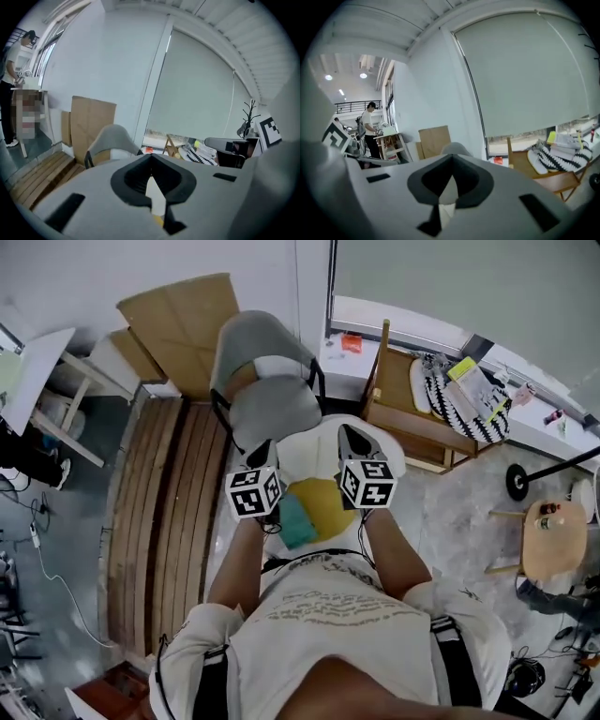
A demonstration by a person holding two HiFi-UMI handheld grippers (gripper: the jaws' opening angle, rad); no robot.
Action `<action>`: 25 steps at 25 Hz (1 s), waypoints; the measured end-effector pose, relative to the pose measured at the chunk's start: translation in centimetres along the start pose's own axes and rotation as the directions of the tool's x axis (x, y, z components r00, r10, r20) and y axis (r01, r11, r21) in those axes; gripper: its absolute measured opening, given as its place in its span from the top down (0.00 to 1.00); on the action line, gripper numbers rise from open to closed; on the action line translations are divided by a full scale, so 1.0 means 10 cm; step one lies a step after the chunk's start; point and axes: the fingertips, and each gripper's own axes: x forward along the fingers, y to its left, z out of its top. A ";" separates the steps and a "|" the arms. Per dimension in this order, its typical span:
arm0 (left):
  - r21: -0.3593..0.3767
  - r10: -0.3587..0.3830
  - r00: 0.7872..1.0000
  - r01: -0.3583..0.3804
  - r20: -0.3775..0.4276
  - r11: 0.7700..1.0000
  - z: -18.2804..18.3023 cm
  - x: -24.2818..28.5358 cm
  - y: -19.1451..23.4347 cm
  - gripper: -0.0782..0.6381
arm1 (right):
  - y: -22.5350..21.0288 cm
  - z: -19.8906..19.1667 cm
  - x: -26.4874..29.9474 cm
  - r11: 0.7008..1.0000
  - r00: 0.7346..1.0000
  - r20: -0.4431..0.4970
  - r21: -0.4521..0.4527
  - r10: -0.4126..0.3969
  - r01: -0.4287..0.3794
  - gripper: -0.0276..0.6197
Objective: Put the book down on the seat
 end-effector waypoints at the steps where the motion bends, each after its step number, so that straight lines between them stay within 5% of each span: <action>1: 0.010 -0.003 1.000 0.003 0.025 1.000 0.16 -0.02 -0.04 0.86 | 0.05 0.18 -0.02 1.000 0.999 0.036 -0.015 0.011 -0.011 0.91; 7: 0.124 -0.053 0.985 0.032 0.167 0.992 1.05 -0.26 -0.39 0.86 | 0.22 1.10 -0.27 0.999 0.971 0.232 -0.036 0.048 -0.041 0.92; 11: 0.194 -0.076 0.957 0.022 0.279 0.981 1.45 -0.51 -0.56 0.86 | 0.30 1.32 -0.41 0.998 0.955 0.289 -0.054 0.057 -0.044 0.92; 25: 0.260 -0.078 0.946 -0.007 0.316 0.966 1.63 -0.67 -0.68 0.86 | 0.33 1.42 -0.54 0.995 0.922 0.385 -0.103 0.031 0.010 0.92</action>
